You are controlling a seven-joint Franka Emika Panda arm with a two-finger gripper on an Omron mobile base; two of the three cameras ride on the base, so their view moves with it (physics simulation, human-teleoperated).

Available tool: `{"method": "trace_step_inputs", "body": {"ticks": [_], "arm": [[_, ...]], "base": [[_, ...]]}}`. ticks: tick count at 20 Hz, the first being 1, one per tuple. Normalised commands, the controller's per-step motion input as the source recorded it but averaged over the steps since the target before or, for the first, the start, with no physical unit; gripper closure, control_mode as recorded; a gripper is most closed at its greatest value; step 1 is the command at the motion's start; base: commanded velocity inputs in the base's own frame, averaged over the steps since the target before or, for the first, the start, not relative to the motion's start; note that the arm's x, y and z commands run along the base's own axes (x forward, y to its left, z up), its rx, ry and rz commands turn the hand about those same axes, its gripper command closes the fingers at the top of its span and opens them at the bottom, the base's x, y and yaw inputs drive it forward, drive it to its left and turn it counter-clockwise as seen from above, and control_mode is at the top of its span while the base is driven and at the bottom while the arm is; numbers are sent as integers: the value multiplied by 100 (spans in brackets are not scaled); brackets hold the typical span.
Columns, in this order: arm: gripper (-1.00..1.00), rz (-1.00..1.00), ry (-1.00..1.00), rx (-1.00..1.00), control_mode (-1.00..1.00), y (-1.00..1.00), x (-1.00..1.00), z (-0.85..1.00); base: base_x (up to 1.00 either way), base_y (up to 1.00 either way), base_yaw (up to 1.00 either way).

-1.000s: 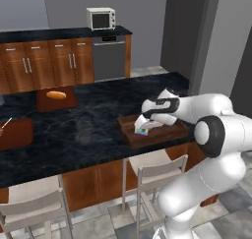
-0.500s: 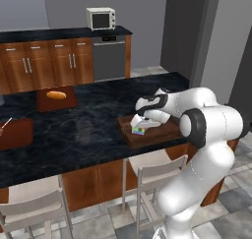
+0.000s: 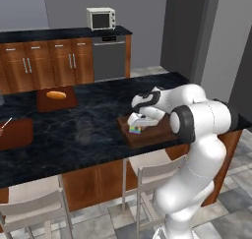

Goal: Take the cake and cupcake from the fridge and place them on the empty tray on the dining counter.

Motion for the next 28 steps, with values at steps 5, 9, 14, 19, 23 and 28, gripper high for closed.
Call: {"method": "trace_step_inputs", "body": {"ticks": [5,9,14,19,23,28], "arm": [[-100,10,-5,0,-100,-35,-2,-19],[-100,10,-23,0,-100,-23,-64,11],[-100,11,-34,0,-100,-4,-86,57],[-100,10,-33,-1,-100,-19,-97,60],[-100,5,-13,-15,-100,-15,-88,53],[-100,0,-4,-19,-100,-24,-86,46]], "base": [[0,0,0],[0,0,0],[0,0,0],[0,0,0],[0,0,0],[0,0,0]]}}
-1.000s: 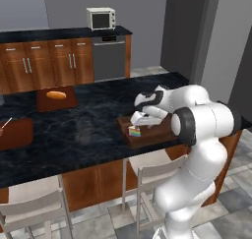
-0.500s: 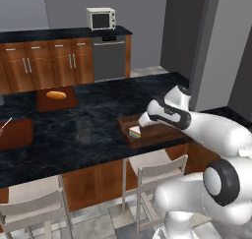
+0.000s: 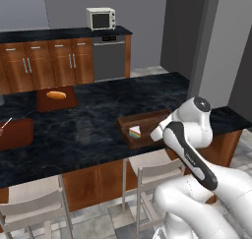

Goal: Take the cake and cupcake from the fridge and place them on the empty tray on the dining counter.

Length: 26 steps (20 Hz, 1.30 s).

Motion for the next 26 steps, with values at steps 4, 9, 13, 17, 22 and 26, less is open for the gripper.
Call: {"method": "trace_step_inputs", "body": {"ticks": [4,9,13,17,22,26], "arm": [[-100,0,5,-20,-100,-13,-64,46],[-100,0,5,-3,-100,-4,-41,32],[-100,0,-6,0,-100,-10,-38,7],[-100,0,-4,0,-100,-1,-14,0],[-100,0,2,-2,-100,0,0,0],[-100,0,4,-1,-100,0,0,-1]], "base": [[0,0,0],[0,0,0],[0,0,0],[0,0,0],[0,0,0],[0,0,0]]}}
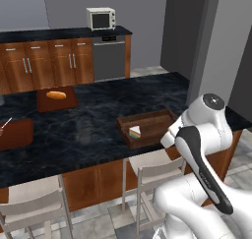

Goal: Take the cake and cupcake from the fridge and place them on the empty tray on the dining counter.

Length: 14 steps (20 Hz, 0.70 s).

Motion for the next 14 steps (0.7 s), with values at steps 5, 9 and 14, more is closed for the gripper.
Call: {"method": "trace_step_inputs", "body": {"ticks": [5,9,14], "arm": [[-100,0,1,0,100,0,0,0],[-100,0,0,0,100,0,0,0],[-100,0,0,0,100,0,0,0]], "base": [[-3,-1,3],[-23,-1,18],[-25,-2,26]]}}
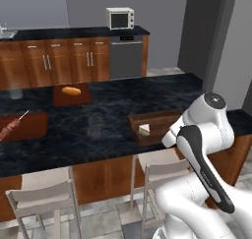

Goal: Take the cake and cupcake from the fridge and place them on the empty tray on the dining counter.

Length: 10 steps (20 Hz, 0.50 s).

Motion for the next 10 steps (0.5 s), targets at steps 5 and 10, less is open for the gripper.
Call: {"method": "trace_step_inputs", "body": {"ticks": [5,10], "arm": [[-100,0,0,0,100,0,0,0],[-100,0,0,0,100,0,0,0]], "base": [[-33,0,28],[-41,0,31]]}}
